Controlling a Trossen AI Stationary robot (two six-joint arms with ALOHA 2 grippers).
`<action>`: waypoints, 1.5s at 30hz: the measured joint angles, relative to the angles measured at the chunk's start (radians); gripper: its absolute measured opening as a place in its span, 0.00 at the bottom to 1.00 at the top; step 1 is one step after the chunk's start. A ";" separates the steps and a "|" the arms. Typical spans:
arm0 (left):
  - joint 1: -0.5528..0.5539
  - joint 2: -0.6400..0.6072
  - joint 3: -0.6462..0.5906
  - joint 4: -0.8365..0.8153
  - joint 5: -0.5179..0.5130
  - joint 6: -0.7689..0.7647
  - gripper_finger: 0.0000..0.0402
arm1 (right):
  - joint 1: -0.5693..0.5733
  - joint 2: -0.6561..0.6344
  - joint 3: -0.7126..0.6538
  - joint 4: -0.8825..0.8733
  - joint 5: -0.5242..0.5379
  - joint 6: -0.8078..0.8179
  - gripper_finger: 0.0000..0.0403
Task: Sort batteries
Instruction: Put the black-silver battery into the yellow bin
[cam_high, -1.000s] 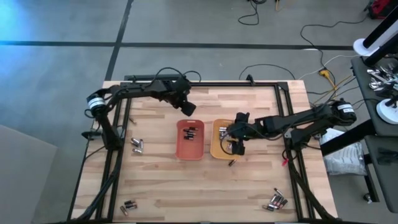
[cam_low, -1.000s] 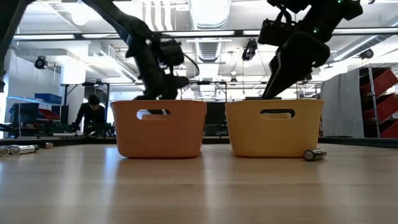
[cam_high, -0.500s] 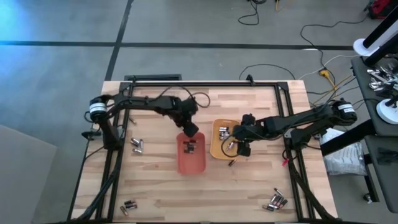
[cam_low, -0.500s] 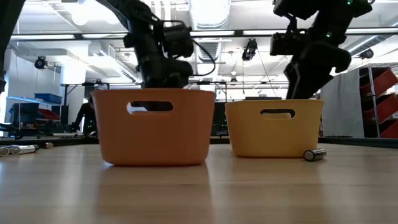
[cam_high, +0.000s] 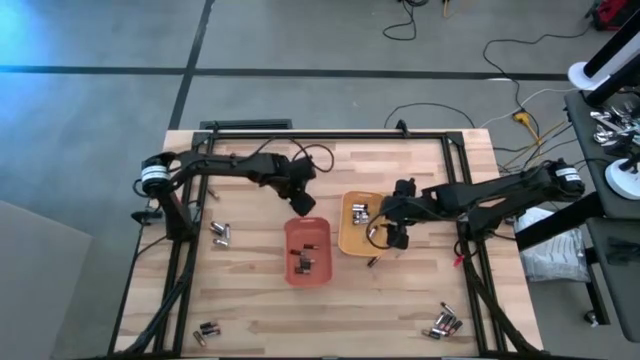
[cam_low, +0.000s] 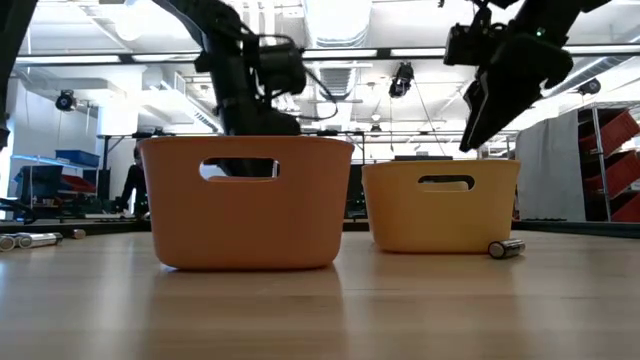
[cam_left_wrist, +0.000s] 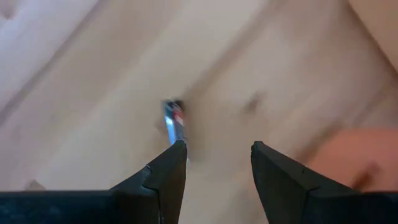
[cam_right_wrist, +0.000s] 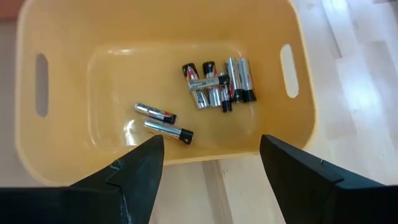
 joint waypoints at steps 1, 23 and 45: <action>0.014 0.002 -0.005 0.000 0.001 0.006 0.40 | 0.000 -0.008 0.000 0.000 0.000 0.010 0.65; 0.113 0.100 -0.046 0.060 0.122 -0.016 0.40 | 0.000 -0.061 0.001 -0.030 -0.053 0.106 0.62; 0.088 0.232 -0.003 0.040 0.000 0.064 0.06 | 0.061 -0.152 0.001 -0.082 0.002 -0.001 0.55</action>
